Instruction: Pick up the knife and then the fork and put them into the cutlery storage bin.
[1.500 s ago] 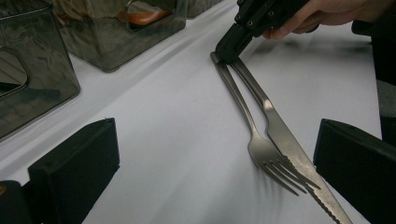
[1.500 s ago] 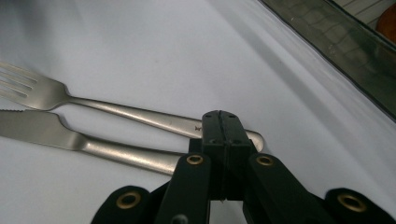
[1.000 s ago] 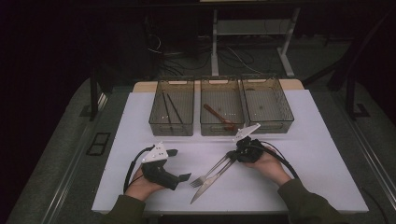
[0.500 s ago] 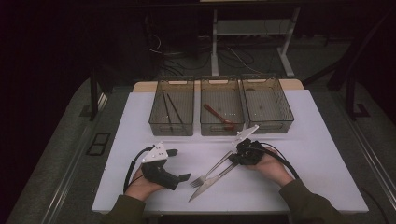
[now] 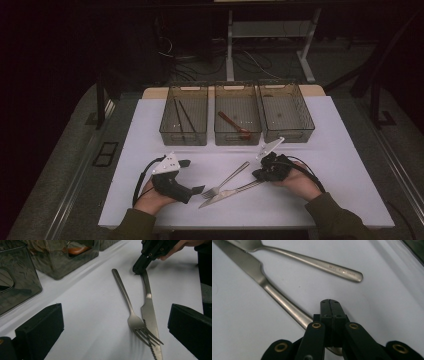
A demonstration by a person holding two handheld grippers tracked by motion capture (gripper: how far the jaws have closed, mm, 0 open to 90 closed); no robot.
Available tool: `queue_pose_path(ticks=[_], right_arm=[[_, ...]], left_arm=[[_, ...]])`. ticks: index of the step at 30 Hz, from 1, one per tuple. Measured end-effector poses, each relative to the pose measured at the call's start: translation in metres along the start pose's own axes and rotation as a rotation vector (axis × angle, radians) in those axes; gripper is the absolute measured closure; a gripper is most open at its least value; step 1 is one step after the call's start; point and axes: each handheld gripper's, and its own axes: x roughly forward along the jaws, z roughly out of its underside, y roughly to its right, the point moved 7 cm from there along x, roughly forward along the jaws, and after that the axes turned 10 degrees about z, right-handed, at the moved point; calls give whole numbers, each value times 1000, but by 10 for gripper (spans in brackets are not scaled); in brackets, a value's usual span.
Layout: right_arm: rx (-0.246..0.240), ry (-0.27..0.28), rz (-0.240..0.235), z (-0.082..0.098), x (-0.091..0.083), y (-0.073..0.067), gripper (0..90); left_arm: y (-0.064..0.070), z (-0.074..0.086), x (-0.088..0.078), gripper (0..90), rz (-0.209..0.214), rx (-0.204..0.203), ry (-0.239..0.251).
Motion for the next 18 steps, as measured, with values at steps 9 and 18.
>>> queue_pose_path(ticks=[9, 18], right_arm=[[-10, -17, -16, 13, -9, -3, 889], [-45, -34, -40, 21, -16, -12, 889]], left_arm=[[0, 0, 0, 0, 0, 1, 0], [-1, -1, 0, 0, 0, 0, 4]])
